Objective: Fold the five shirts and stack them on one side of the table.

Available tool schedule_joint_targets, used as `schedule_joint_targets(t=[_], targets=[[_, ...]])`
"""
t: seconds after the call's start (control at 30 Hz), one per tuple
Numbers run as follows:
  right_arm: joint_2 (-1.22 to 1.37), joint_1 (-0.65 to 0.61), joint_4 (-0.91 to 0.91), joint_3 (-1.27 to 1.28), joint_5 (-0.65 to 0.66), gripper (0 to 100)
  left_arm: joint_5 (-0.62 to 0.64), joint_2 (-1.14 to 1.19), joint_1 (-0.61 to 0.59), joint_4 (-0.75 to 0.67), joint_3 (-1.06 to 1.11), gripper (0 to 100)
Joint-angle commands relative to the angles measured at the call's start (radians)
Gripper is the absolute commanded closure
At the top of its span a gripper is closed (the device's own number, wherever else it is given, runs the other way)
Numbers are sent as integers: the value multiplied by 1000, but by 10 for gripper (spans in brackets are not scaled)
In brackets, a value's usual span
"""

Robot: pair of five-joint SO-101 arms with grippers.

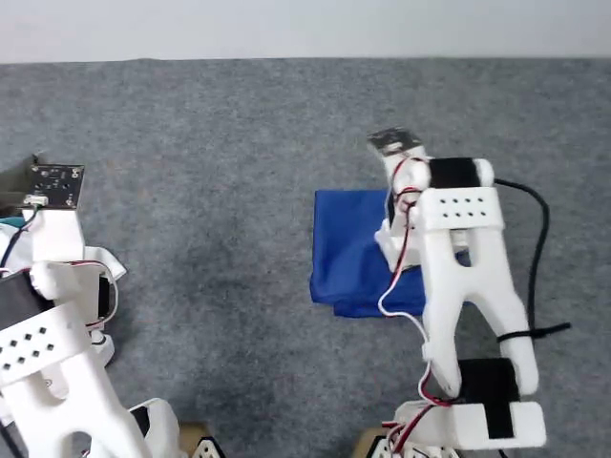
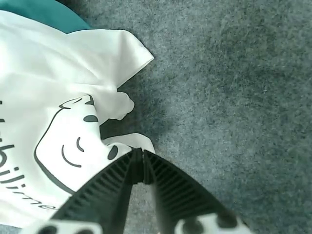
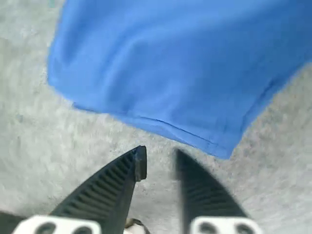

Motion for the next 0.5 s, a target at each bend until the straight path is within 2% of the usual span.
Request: schedule_joint_targets(t=[0.0,0.23,0.47], targets=[[51,62,-58,-54,-167,705,-80,-17,0,9,-2,993],[260,81,-179,-57,-331,701,-146,-14,0,5,-5,993],[380,147,-266,-57,-359,701,-146,-14,0,5,-5,993]])
